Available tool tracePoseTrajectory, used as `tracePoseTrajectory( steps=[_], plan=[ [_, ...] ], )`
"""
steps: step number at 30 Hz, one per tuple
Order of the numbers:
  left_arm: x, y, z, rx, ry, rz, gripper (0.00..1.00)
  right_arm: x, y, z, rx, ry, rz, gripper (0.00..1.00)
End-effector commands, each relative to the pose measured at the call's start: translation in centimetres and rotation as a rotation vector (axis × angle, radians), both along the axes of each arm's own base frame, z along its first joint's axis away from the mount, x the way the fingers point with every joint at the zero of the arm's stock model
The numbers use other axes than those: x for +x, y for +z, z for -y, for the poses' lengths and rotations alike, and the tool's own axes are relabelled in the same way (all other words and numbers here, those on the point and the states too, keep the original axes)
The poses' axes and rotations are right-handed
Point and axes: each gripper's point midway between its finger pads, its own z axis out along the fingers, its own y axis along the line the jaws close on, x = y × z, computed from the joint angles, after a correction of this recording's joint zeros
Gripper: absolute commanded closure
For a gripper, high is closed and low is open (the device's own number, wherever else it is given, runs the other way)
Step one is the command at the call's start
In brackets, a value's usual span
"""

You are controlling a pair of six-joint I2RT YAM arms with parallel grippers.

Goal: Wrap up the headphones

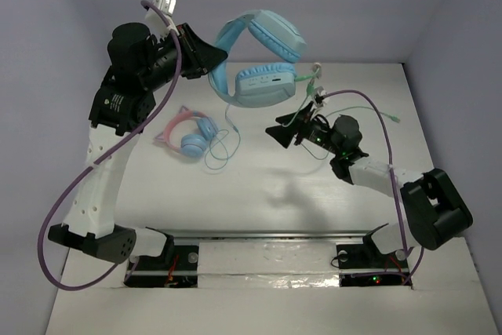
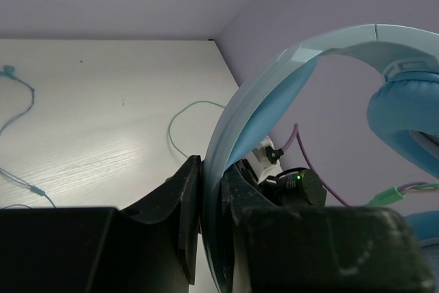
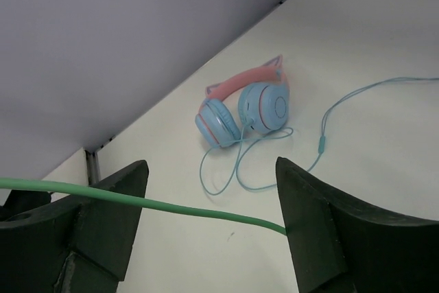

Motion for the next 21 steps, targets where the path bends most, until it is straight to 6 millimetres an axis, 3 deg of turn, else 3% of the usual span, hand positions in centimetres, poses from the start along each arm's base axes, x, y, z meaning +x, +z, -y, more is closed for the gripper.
tracePoseTrajectory(
  steps=[1,4,5,7,8,9,10,11,14,15,16,17,18,21],
  plan=[
    [-0.8,5.1,-0.5,-0.108,-0.01,0.109,1.0,0.1,1.1,0.3,0.057,-0.029,0.068,0.2],
    [0.0,5.4,-1.2,-0.131,0.004,0.113,1.0,0.4,-0.9,1.0,0.081,-0.086,0.0,0.29],
    [0.2,5.4,-1.1,-0.134,0.0,0.11,1.0,0.5,-1.5,1.2,0.1,-0.104,-0.047,0.42],
    [0.9,5.5,-1.3,-0.147,0.01,0.109,1.0,0.9,-2.5,1.5,0.12,-0.137,-0.108,0.53],
    [1.5,5.0,-1.4,-0.151,0.02,0.098,1.0,0.7,-3.3,1.5,0.136,-0.135,-0.162,0.68],
    [1.8,5.1,-1.4,-0.164,0.022,0.103,1.0,0.6,-3.6,1.5,0.144,-0.132,-0.185,0.76],
    [2.6,4.0,-1.5,-0.163,0.045,0.078,1.0,0.4,-3.8,1.5,0.149,-0.132,-0.224,0.86],
    [3.1,3.2,-1.5,-0.162,0.061,0.063,1.0,0.4,-3.8,1.5,0.15,-0.136,-0.243,0.91],
    [4.7,1.2,-2.4,-0.193,0.15,0.035,1.0,-0.2,-5.0,1.6,0.107,-0.177,-0.335,1.0],
    [5.2,-1.1,-2.7,-0.199,0.181,0.007,1.0,0.0,-3.7,2.2,0.112,-0.232,-0.323,1.0],
    [6.0,-2.4,-3.5,-0.219,0.248,-0.02,1.0,0.0,-4.0,2.4,0.087,-0.265,-0.342,1.0],
    [6.3,-3.5,-4.3,-0.238,0.289,-0.037,1.0,-1.0,-5.9,2.4,-0.004,-0.286,-0.397,1.0],
    [6.4,-5.8,-4.9,-0.264,0.323,-0.052,1.0,-0.6,-4.7,3.0,-0.01,-0.349,-0.379,1.0],
    [6.7,-9.4,-6.7,-0.342,0.444,-0.099,1.0,-2.4,-6.8,3.3,-0.14,-0.388,-0.443,1.0]
  ],
)
